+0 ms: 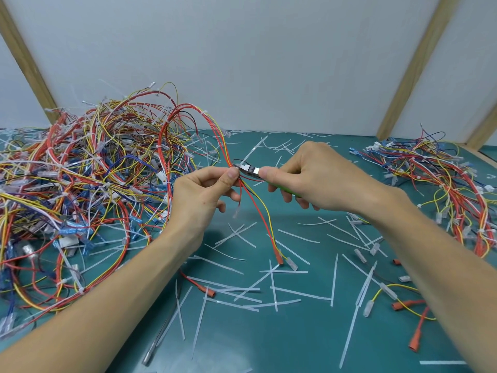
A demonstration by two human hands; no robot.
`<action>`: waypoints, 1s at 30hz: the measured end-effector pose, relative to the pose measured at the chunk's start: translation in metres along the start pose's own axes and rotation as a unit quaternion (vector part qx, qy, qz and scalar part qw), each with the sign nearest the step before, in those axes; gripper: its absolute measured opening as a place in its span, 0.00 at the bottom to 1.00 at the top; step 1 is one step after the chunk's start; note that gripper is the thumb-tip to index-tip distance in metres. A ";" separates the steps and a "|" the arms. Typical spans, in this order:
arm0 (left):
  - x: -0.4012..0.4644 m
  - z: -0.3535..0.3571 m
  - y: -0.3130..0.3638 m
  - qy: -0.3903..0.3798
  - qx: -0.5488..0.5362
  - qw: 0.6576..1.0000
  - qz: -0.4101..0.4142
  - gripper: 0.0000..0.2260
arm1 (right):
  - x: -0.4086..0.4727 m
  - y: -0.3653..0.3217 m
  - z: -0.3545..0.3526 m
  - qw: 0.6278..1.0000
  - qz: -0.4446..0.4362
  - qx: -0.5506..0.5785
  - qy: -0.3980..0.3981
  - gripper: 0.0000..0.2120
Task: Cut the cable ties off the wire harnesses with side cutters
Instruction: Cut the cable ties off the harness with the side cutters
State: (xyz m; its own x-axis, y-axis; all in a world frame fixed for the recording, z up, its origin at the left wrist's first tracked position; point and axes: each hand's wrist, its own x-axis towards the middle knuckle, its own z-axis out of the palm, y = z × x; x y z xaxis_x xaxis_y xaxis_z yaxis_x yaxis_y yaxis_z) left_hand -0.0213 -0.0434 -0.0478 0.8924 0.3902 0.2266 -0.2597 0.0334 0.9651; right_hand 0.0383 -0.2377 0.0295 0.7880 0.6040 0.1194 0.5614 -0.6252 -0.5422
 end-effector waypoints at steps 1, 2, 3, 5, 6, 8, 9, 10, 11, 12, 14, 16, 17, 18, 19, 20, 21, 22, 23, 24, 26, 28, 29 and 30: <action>0.000 0.000 0.000 0.000 0.000 1.000 0.000 0.09 | 0.000 0.000 0.000 1.000 0.000 0.000 0.001 0.24; 0.000 0.000 -0.001 0.000 0.001 1.000 -0.001 0.09 | 0.000 0.001 0.000 1.000 0.000 0.000 0.002 0.24; 0.000 0.000 -0.001 0.000 0.002 1.000 -0.001 0.08 | 0.001 0.001 0.000 1.000 -0.001 0.000 0.002 0.24; 0.000 0.000 -0.001 -0.001 0.001 1.000 -0.001 0.08 | 0.001 0.002 0.001 1.000 -0.003 0.000 0.003 0.24; 0.000 0.000 -0.001 -0.001 0.000 1.000 0.000 0.09 | 0.001 0.002 0.001 1.000 -0.005 0.000 0.003 0.24; 0.001 0.000 -0.001 -0.001 -0.004 1.000 0.001 0.09 | 0.002 0.004 0.001 1.000 -0.010 0.002 0.003 0.24; 0.001 0.000 -0.001 -0.001 -0.006 1.000 0.002 0.09 | 0.002 0.004 0.001 1.000 -0.011 0.003 0.003 0.24; 0.001 0.000 -0.001 -0.002 -0.007 1.000 0.003 0.09 | 0.002 0.004 0.001 1.000 -0.013 0.003 0.004 0.24; 0.001 -0.001 -0.001 -0.004 -0.007 1.000 0.004 0.09 | 0.002 0.005 0.000 1.000 -0.016 0.003 0.004 0.24; 0.001 0.000 -0.001 -0.005 -0.006 1.000 0.006 0.09 | 0.003 0.006 0.000 1.000 -0.019 0.001 0.004 0.24; 0.001 0.000 -0.001 -0.006 -0.007 1.000 0.009 0.08 | 0.004 0.006 0.000 1.000 -0.022 -0.004 0.004 0.25; 0.002 -0.001 0.000 -0.001 -0.008 1.000 0.011 0.06 | 0.006 0.008 0.000 1.000 -0.016 -0.001 0.009 0.25; 0.002 -0.001 0.000 0.002 -0.007 1.000 0.011 0.05 | 0.006 0.009 0.000 1.000 -0.011 0.008 0.013 0.25; 0.002 -0.001 0.000 0.007 -0.007 1.000 0.011 0.05 | 0.007 0.010 0.000 1.000 -0.006 0.019 0.019 0.25; 0.003 -0.002 0.001 0.013 -0.007 1.000 0.010 0.04 | 0.008 0.012 0.000 0.999 -0.001 0.029 0.027 0.25; 0.003 -0.002 0.001 0.017 -0.009 1.000 0.010 0.04 | 0.010 0.014 0.000 0.999 0.008 0.035 0.040 0.25; 0.003 -0.003 0.001 0.019 -0.012 1.000 0.009 0.04 | 0.012 0.017 -0.001 0.998 0.024 0.035 0.055 0.26; 0.003 -0.003 0.002 0.020 -0.016 1.000 0.006 0.04 | 0.015 0.021 -0.002 0.996 0.047 0.030 0.070 0.27; 0.003 -0.003 0.002 0.022 -0.019 1.000 0.002 0.04 | 0.017 0.026 -0.003 0.994 0.075 0.018 0.079 0.28; 0.003 -0.003 0.003 0.025 -0.021 0.999 -0.002 0.04 | 0.020 0.032 -0.003 0.991 0.104 -0.005 0.078 0.29; 0.004 -0.003 0.004 0.035 -0.025 0.999 -0.011 0.05 | 0.023 0.043 -0.004 0.985 0.150 -0.075 0.046 0.28; 0.004 -0.003 0.005 0.043 -0.031 0.998 -0.016 0.05 | 0.024 0.054 0.000 0.968 0.178 -0.176 0.003 0.24; 0.005 -0.002 0.005 0.045 -0.033 0.998 -0.017 0.05 | 0.025 0.058 0.003 0.955 0.192 -0.225 -0.012 0.22; 0.004 -0.002 0.005 0.045 -0.034 0.998 -0.017 0.05 | 0.025 0.063 0.008 0.943 0.205 -0.261 -0.024 0.22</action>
State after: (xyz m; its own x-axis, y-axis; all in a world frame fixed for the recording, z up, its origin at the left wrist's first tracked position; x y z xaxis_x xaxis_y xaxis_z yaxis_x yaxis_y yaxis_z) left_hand -0.0193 -0.0396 -0.0426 0.8647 0.4696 0.1782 -0.2572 0.1091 0.9602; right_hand 0.0912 -0.2577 -0.0081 0.9605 0.2725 -0.0562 0.2699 -0.9616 -0.0497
